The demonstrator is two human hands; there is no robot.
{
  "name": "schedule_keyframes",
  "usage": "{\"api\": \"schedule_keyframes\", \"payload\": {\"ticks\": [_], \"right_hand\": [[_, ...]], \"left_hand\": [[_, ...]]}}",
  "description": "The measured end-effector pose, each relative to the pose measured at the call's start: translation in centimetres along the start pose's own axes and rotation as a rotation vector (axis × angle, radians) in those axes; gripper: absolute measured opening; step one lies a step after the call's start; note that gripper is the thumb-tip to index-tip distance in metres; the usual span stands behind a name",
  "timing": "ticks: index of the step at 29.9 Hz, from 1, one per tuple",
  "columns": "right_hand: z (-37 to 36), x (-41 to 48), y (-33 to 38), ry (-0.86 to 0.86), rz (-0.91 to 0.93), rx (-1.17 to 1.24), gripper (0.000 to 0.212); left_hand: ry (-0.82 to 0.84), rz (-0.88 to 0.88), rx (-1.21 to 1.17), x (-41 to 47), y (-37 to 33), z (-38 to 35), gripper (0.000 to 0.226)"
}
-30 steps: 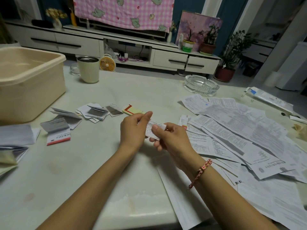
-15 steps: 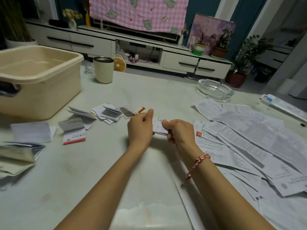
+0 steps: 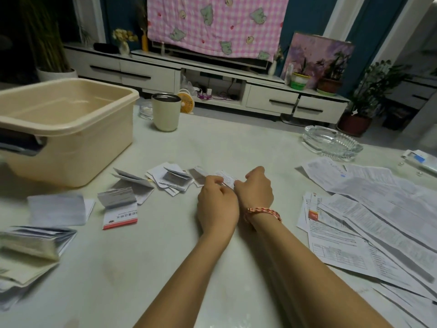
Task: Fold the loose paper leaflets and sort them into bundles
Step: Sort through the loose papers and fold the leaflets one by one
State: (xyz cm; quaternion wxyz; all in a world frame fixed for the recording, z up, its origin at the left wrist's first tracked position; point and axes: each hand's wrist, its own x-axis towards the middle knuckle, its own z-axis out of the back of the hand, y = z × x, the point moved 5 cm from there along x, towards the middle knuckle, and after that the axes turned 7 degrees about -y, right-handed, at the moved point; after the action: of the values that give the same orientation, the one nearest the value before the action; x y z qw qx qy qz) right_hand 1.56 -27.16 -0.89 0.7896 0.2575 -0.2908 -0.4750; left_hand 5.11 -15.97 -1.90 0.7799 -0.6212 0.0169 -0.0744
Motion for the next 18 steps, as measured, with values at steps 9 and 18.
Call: {"api": "schedule_keyframes", "payload": {"ticks": [9,18], "right_hand": [[8.6,-0.9,-1.9,0.144,-0.083,0.417,0.010],[19.3,-3.7,-8.4,0.119,-0.032,0.232,0.025]], "left_hand": [[0.149,-0.271,0.143,-3.2,-1.9,-0.8,0.024],[0.475,-0.541,0.233,-8.1,-2.3,-2.3,0.021]]}}
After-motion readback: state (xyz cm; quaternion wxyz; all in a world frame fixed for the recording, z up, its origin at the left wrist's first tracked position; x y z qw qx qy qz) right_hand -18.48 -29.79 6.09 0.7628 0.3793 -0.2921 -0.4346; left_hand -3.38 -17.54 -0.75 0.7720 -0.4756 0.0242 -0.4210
